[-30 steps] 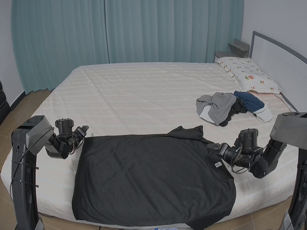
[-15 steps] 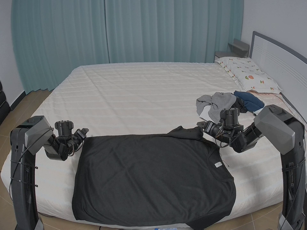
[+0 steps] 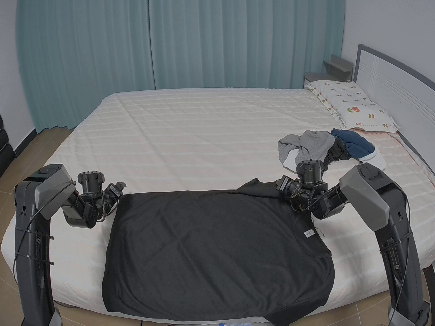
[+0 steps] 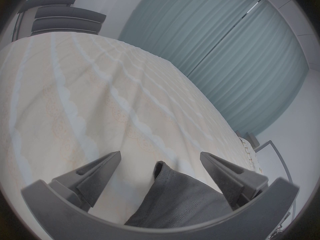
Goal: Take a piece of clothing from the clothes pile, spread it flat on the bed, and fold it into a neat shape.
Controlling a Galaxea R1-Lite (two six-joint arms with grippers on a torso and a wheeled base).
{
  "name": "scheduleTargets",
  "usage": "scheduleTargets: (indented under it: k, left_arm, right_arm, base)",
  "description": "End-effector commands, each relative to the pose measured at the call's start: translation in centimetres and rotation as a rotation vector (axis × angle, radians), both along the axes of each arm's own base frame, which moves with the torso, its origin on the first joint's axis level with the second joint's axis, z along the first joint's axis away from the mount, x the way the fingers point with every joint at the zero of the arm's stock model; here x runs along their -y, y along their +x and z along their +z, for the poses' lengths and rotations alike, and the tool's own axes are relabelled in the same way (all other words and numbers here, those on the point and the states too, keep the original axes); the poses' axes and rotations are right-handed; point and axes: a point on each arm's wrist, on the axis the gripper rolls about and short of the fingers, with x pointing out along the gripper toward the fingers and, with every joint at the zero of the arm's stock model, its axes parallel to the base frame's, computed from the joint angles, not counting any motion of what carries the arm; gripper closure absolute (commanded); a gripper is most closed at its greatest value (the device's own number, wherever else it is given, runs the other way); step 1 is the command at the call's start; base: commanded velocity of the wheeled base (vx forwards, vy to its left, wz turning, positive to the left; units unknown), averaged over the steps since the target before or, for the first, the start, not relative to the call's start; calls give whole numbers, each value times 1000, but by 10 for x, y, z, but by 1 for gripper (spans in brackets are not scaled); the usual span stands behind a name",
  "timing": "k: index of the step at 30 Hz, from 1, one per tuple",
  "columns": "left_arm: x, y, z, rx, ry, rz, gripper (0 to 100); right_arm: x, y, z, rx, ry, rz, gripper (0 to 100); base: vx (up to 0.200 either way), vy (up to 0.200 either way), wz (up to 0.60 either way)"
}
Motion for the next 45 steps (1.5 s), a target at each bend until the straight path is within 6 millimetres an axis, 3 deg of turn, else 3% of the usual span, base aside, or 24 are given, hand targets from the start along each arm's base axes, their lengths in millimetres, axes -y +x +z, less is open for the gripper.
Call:
scheduleTargets:
  k: [1,12,18,22,23,30,35,40,41,45]
  left_arm:
    - [0,1,-1,1,0,1,0]
    - [2,1,-2,0,12,0,0]
    - [2,1,-2,0,13,1,0]
    - [3,1,-2,-2,13,0,0]
    - [3,1,-2,-2,13,0,0]
    - [3,1,-2,-3,13,0,0]
    - [3,1,-2,-3,13,0,0]
    - [3,1,-2,-3,13,0,0]
    - [3,1,-2,-3,13,0,0]
    - [3,1,-2,-3,13,0,0]
  right_arm:
    - [0,6,-11,2,-3,-7,100]
    - [1,45,16,283,14,-108,100]
    - [11,46,-19,234,-61,-84,100]
    - [17,47,-23,234,-92,-79,100]
    - [18,48,-23,236,-95,-80,0]
    - [29,50,-15,253,-129,-85,0]
    - [33,50,26,310,-120,-109,0]
    - [33,23,47,250,-120,-74,0]
    - [30,9,52,240,-104,-27,0]
    - [14,-15,63,244,-42,48,0]
  base:
    - [0,0,0]
    - [0,0,0]
    - [0,0,0]
    - [0,0,0]
    - [0,0,0]
    - [0,0,0]
    - [0,0,0]
    - [0,0,0]
    - [0,0,0]
    - [0,0,0]
